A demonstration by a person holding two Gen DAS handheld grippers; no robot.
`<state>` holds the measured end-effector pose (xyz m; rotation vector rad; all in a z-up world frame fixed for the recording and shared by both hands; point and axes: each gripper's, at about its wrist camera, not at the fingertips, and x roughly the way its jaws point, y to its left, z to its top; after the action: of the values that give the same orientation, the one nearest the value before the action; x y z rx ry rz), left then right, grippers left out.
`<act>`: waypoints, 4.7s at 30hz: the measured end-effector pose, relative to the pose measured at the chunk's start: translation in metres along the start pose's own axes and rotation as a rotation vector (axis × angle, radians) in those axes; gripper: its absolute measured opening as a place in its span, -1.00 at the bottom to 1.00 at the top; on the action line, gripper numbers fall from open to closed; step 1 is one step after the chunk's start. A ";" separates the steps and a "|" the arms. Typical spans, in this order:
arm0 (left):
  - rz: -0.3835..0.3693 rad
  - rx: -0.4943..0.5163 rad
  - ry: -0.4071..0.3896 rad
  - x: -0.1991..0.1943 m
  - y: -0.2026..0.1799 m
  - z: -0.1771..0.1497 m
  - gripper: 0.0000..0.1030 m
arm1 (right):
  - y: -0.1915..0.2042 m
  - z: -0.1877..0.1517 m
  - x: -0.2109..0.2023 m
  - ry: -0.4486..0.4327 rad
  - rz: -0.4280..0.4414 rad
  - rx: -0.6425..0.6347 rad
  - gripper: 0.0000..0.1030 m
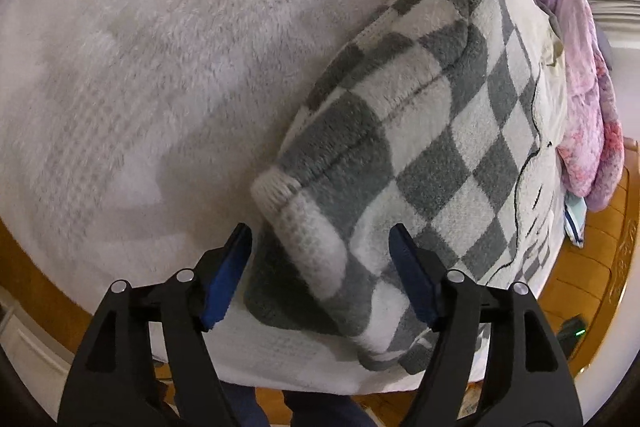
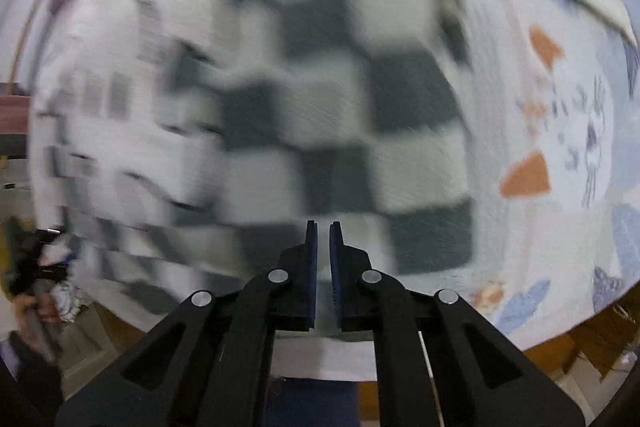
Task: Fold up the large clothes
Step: 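Open the left gripper and press the folded cardigan flat, then grasp the cardigan's ribbed hem with the left gripper while the right gripper grasps the other hem edge, then lift the folded checkered cardigan with both grippers and carry it beside the white jacket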
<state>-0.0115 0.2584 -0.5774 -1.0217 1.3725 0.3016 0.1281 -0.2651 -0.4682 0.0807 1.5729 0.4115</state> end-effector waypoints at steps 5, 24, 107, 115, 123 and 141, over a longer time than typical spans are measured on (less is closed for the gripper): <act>-0.014 0.023 0.072 0.014 0.003 -0.003 0.39 | 0.106 0.051 0.011 -0.089 0.112 -0.085 -0.88; -0.121 0.097 0.141 0.022 0.021 0.008 0.46 | 0.156 0.018 0.088 0.027 -0.018 0.024 -1.00; -0.210 0.531 -0.135 -0.031 -0.232 -0.074 -0.18 | 0.042 -0.068 -0.024 -0.348 0.720 0.275 -0.70; -0.297 0.704 0.050 0.027 -0.309 -0.138 0.00 | -0.071 -0.126 -0.031 -0.361 0.682 0.548 -0.71; -0.210 0.662 0.136 0.068 -0.299 -0.151 0.04 | -0.127 -0.158 0.016 -0.307 0.680 0.733 -0.71; 0.060 0.711 0.052 0.099 -0.273 -0.126 0.14 | -0.161 -0.159 0.005 -0.232 0.511 0.744 -0.44</act>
<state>0.1231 -0.0245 -0.5349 -0.3976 1.4040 -0.1719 0.0049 -0.4468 -0.5238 1.0797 1.3897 0.1767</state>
